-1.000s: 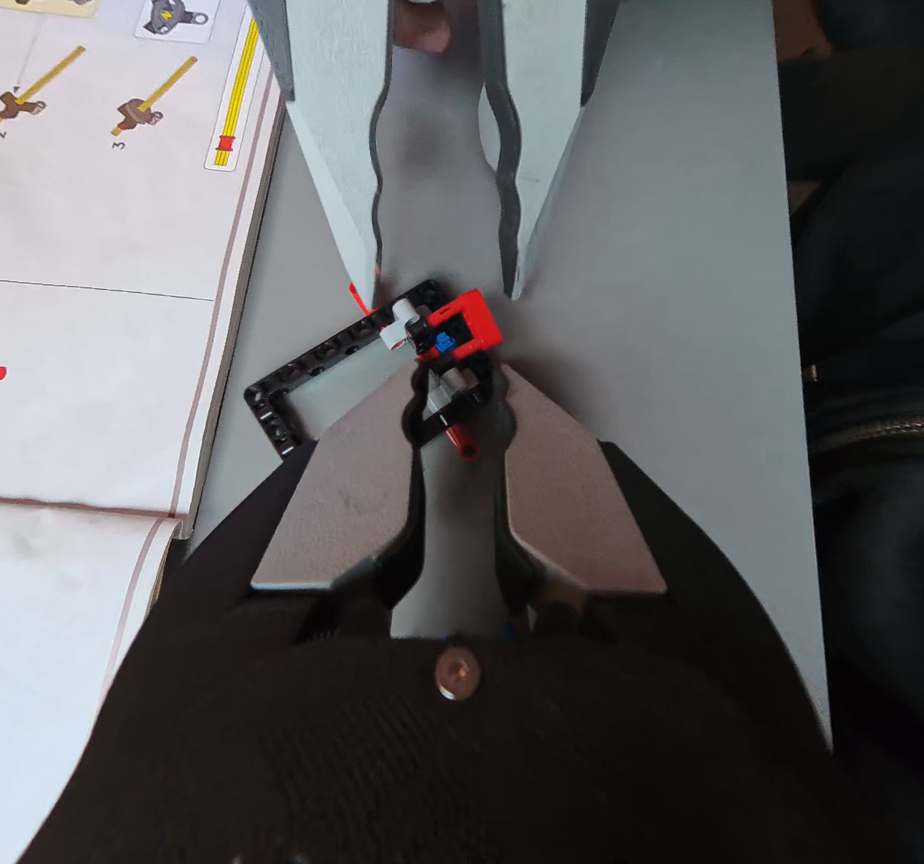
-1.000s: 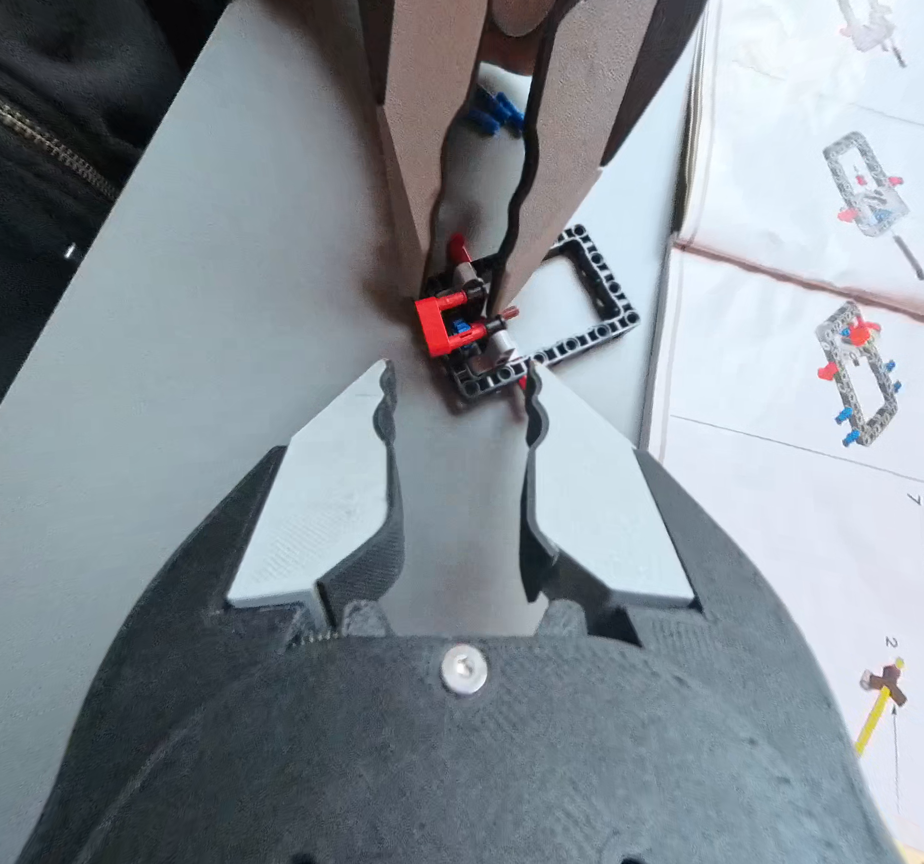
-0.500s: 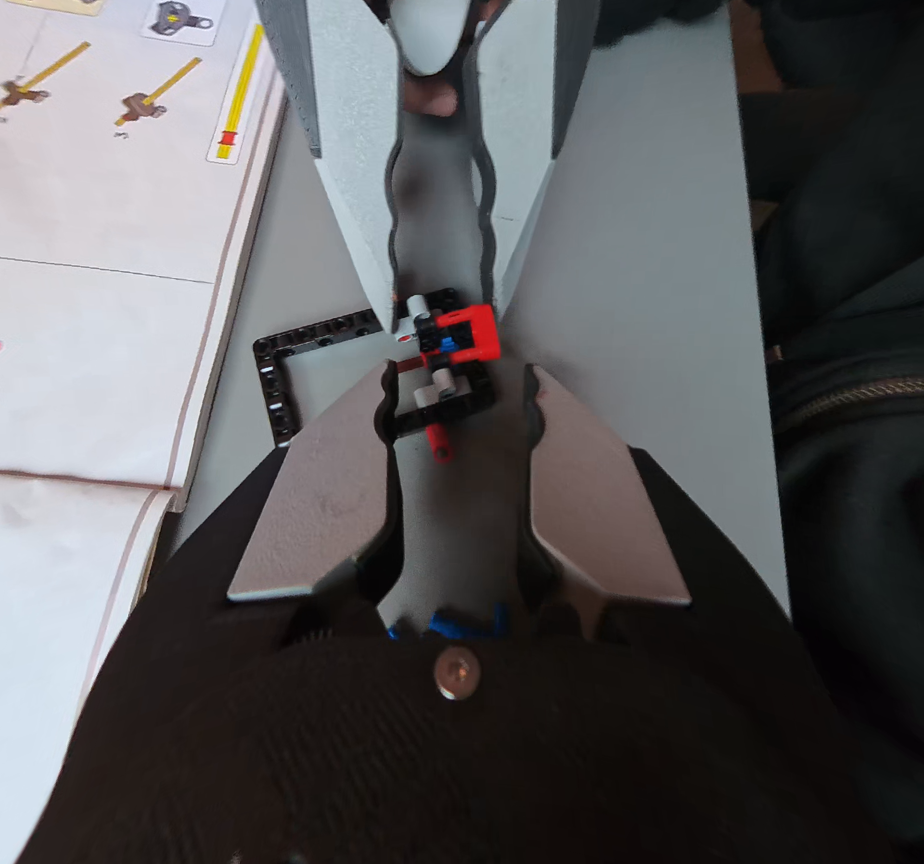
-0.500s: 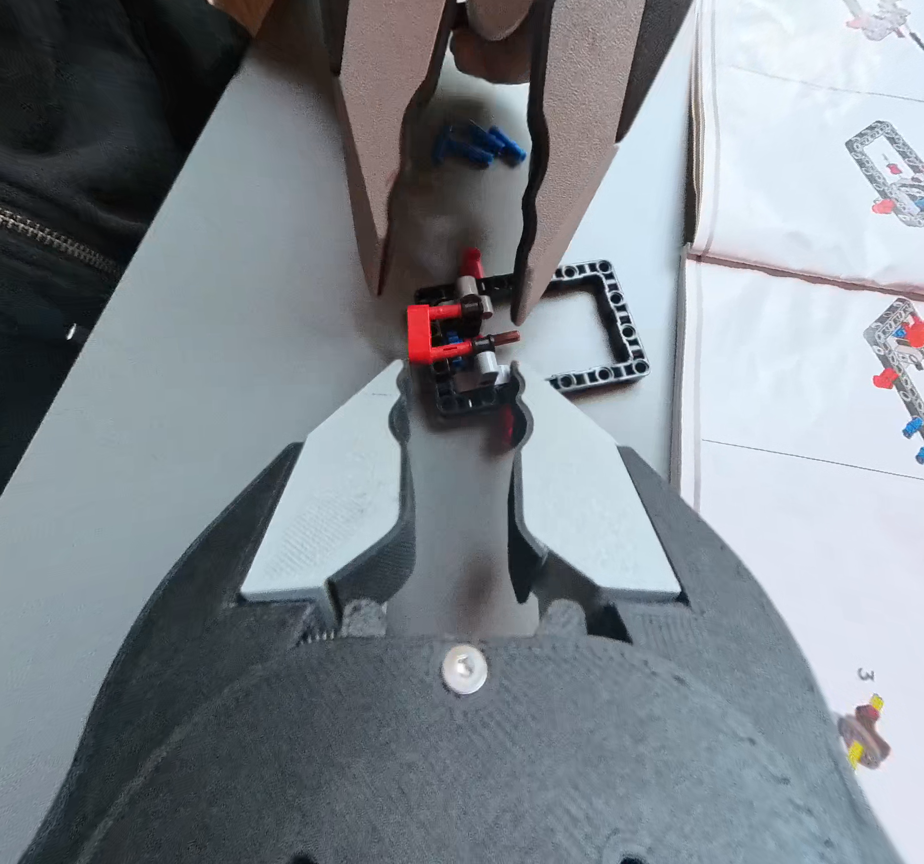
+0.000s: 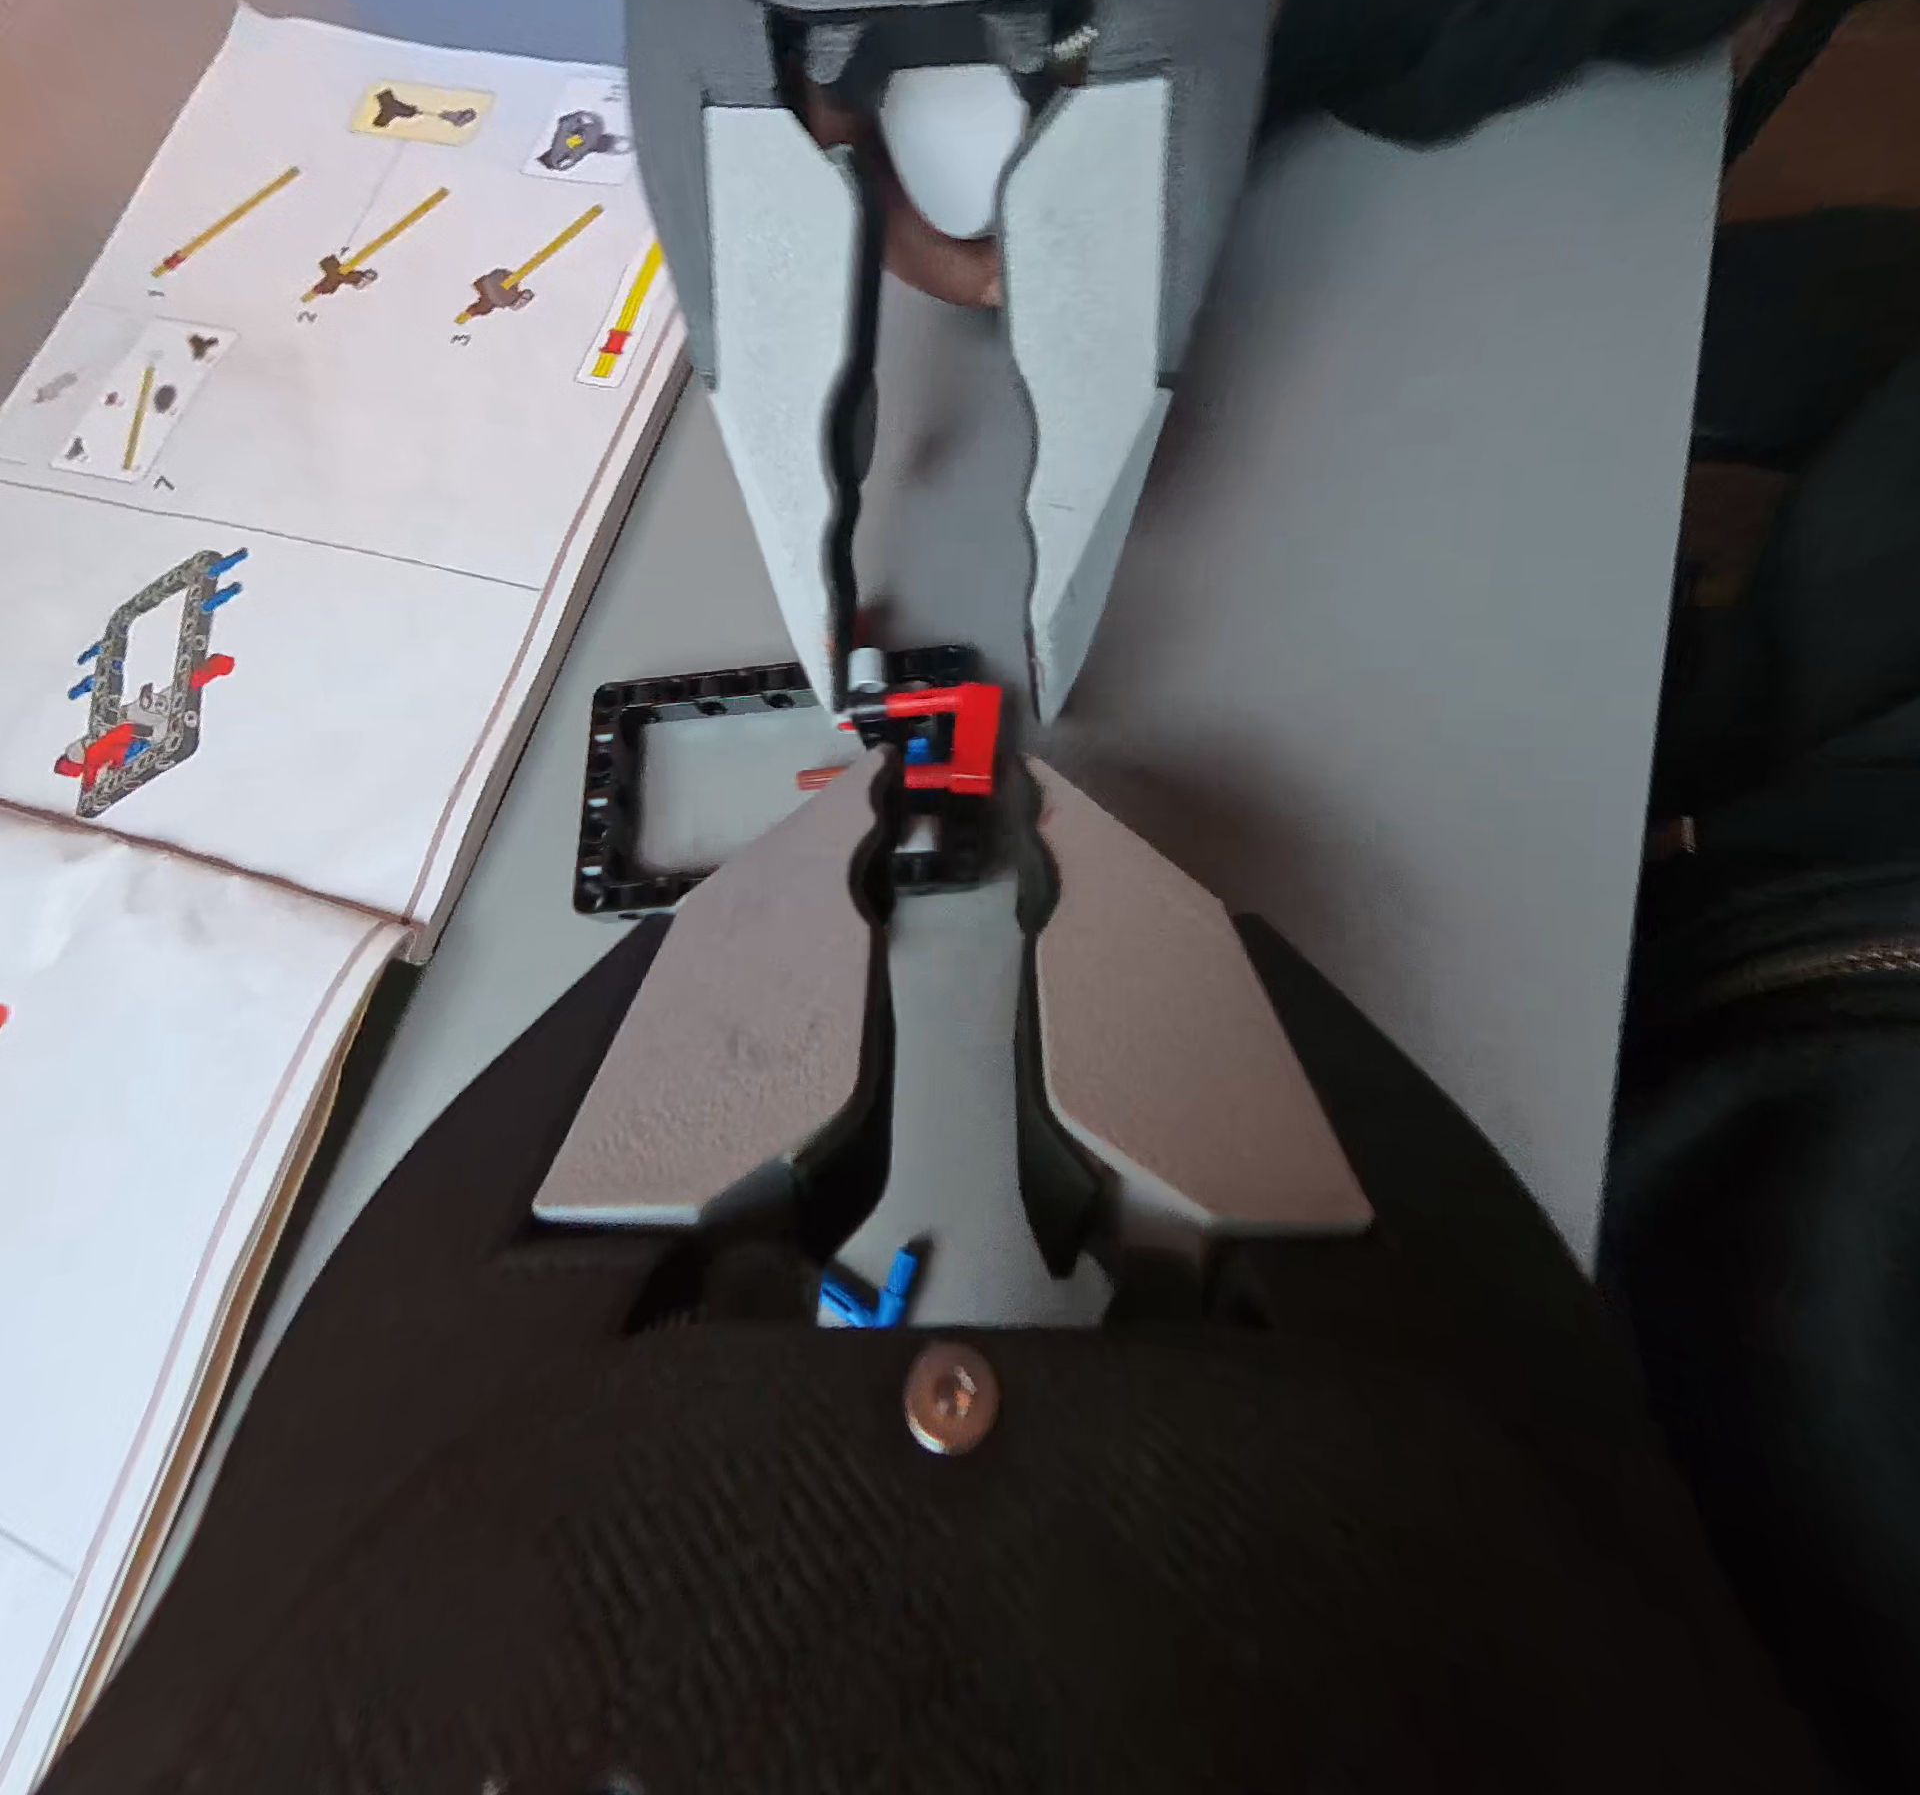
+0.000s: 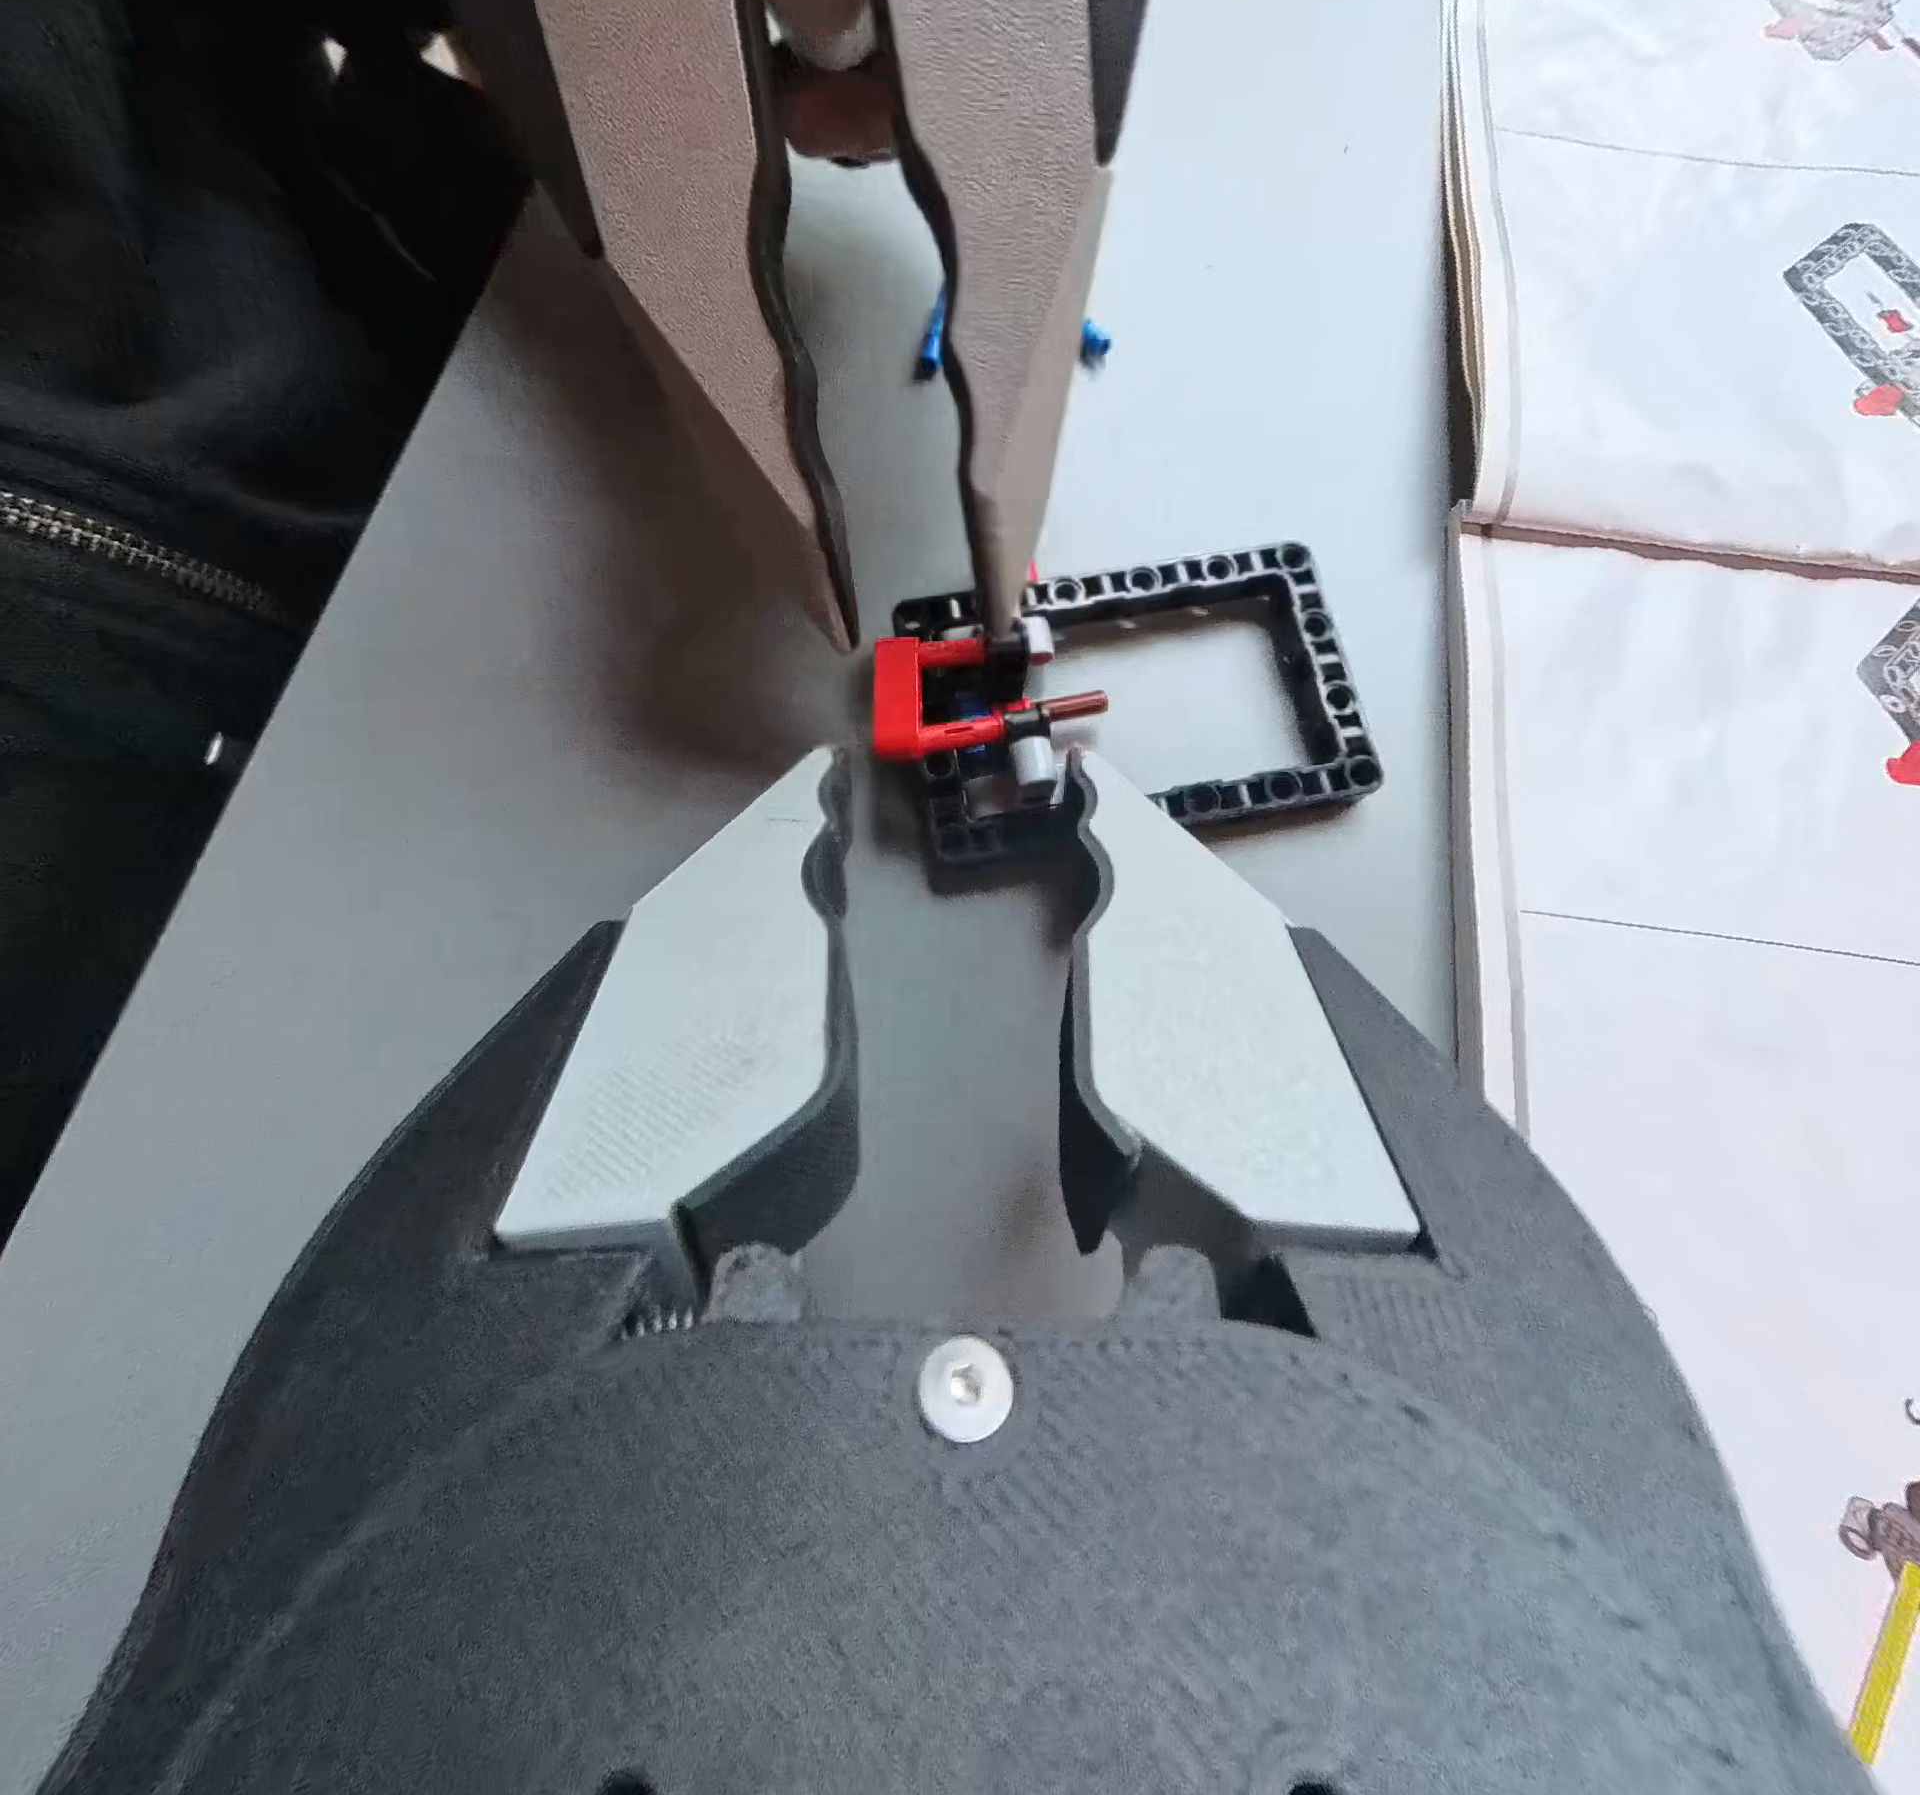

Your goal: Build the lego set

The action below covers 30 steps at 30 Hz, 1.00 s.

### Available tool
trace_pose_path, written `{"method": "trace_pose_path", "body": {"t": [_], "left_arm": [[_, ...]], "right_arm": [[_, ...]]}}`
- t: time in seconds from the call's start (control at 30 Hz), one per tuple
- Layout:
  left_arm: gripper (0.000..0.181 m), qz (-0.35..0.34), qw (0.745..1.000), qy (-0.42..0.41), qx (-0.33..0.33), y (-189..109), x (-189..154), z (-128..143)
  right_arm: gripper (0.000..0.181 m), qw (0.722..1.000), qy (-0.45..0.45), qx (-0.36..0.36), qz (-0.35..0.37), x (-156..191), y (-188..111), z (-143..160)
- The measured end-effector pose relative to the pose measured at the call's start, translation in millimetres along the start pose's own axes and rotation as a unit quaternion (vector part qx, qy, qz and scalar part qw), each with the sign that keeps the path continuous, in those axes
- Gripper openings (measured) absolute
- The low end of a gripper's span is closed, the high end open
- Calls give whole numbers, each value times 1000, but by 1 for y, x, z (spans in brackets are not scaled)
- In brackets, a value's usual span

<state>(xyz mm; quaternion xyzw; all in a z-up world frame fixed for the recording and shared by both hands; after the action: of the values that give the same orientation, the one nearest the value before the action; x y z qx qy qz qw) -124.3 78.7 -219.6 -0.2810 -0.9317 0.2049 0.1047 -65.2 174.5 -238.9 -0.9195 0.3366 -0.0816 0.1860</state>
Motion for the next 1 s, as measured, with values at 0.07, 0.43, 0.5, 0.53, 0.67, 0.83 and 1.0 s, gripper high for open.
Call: {"method": "trace_pose_path", "body": {"t": [0.07,0.43,0.5,0.53,0.67,0.83,1.0], "left_arm": [[16,-1,1000,8,16,1,-8,-1],[7,-30,997,32,61,8,-17,0],[7,-28,997,38,66,7,-18,0],[7,-25,997,42,67,6,-18,0],[6,-4,997,45,67,6,-18,2],[6,13,996,67,49,3,-15,5],[6,49,994,95,30,-1,-13,8]], "right_arm": [[42,999,-21,-9,-23,3,-4,-1],[29,979,-53,7,-197,-18,0,-10],[25,977,-70,7,-204,-18,6,-8],[24,976,-75,9,-205,-19,8,-8],[12,969,-60,-3,-239,-22,10,-9],[16,963,4,-19,-269,-27,14,-17],[10,967,-22,-8,-255,-25,17,-14]]}}
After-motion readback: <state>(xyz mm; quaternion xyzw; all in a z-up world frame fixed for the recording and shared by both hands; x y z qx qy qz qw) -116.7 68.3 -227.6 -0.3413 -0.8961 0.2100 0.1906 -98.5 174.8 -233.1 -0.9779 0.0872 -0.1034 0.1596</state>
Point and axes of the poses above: each gripper's, where its closed fingertips meet, y out along the fingers, z out of its underside, x = y × z across the jaws, the point moved 7 cm from there along -y, back along the fingers, and after that the axes turned 15 degrees about -x, right-handed, at the moved point
